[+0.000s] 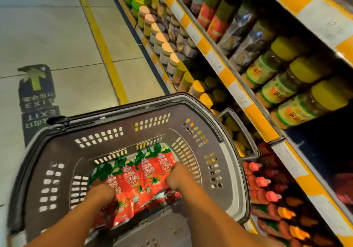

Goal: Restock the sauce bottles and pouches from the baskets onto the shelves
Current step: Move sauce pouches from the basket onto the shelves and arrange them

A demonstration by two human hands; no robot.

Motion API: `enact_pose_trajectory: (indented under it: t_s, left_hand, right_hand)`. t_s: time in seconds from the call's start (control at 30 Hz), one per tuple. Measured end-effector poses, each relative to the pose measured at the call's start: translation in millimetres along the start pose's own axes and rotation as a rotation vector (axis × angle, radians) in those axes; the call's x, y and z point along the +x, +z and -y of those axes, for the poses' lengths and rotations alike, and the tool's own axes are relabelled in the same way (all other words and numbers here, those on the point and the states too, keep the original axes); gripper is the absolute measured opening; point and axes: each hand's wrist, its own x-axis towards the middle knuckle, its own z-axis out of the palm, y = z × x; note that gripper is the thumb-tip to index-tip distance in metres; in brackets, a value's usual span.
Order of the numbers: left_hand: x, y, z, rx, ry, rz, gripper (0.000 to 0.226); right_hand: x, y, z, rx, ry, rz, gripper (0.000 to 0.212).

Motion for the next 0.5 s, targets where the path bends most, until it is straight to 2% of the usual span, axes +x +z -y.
enact_pose_trajectory:
  t_s: [0.07, 0.13, 0.3, 0.33, 0.43, 0.5]
  left_hand:
    - [5.9, 3.3, 4.7, -0.054, -0.089, 0.003, 0.041]
    - [7.6, 5.1, 6.3, -0.039, -0.106, 0.014, 0.037]
    - [2.7, 7.4, 7.9, -0.051, -0.174, -0.012, 0.039]
    - [2.6, 6.8, 7.9, -0.053, -0.191, -0.022, 0.039]
    - [2.1, 3.7, 8.3, -0.106, -0.234, -0.054, 0.038]
    - [0.6, 1.7, 9.4, -0.135, -0.251, -0.052, 0.04]
  right_hand:
    - [5.7, 2.4, -8.1, 0.086, 0.033, -0.022, 0.047]
    - [12.5, 4.1, -14.9, 0.138, 0.052, -0.016, 0.05]
    - [30.3, 16.4, -25.5, 0.256, 0.084, 0.087, 0.071]
    - [32.4, 17.4, -26.5, 0.243, 0.083, 0.098, 0.068]
    - [36.9, 15.9, -28.9, 0.296, 0.113, 0.036, 0.029]
    - [40.4, 13.9, -30.0, 0.35, 0.146, -0.017, 0.035]
